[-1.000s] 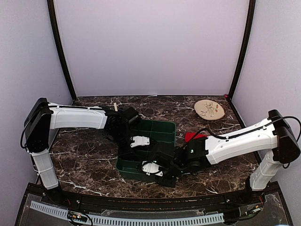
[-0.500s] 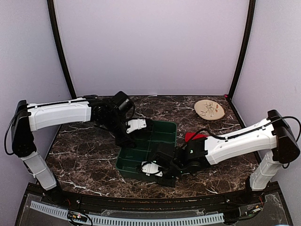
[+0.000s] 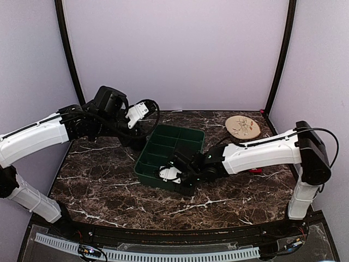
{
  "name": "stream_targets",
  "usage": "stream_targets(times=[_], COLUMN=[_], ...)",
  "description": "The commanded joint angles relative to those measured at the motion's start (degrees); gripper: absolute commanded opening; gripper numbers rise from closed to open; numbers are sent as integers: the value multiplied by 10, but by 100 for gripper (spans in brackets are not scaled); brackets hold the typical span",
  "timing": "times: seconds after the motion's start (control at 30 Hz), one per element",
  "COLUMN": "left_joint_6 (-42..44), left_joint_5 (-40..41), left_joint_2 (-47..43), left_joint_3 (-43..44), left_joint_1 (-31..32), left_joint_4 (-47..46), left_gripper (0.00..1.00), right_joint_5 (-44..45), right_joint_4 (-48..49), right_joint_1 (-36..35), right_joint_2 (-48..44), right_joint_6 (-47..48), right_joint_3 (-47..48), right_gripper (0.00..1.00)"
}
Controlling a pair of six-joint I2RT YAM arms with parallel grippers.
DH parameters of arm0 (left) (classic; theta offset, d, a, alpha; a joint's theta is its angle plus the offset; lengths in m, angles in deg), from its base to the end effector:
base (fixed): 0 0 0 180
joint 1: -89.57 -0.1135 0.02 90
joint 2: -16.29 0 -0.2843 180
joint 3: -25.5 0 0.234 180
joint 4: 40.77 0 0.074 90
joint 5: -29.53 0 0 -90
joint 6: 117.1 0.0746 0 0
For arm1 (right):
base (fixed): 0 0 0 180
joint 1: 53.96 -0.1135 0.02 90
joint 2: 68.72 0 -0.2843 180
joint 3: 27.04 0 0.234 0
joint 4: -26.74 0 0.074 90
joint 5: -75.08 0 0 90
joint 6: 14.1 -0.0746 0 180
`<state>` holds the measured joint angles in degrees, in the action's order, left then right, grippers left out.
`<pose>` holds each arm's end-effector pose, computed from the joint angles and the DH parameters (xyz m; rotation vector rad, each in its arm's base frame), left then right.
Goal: Roll the socks
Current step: Move the storage box to the corner of the board.
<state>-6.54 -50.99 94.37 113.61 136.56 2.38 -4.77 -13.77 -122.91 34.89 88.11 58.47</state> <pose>0.2241 -0.2222 0.3518 1.1094 1.8316 -0.0922 0.1510 0.3556 0.1913 -1.6258 1.9970 0.1426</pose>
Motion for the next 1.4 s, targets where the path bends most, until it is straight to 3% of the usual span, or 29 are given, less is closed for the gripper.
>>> stream_targets(times=[0.0,0.47,0.9,1.13,1.37], left_joint_6=[-42,-110,-145,-149,-177], left_joint_5=[46,110,91,78,49], left_joint_2=[-28,-84,-69,-83,-132], left_joint_3=[-31,-78,-103,-118,-162], left_joint_1=[-2,-2,-1,-2,-2], left_joint_4=[-35,-100,-127,-146,-208], left_gripper=[51,51,51,53,55], right_joint_5=[35,32,6,21,63], right_joint_4=[7,28,22,37,28], right_joint_1=[54,189,251,250,237], right_joint_2=[58,162,264,210,110], right_joint_6=[46,116,128,71,-15], right_joint_3=[31,149,304,305,244], right_gripper=[0,0,0,42,55])
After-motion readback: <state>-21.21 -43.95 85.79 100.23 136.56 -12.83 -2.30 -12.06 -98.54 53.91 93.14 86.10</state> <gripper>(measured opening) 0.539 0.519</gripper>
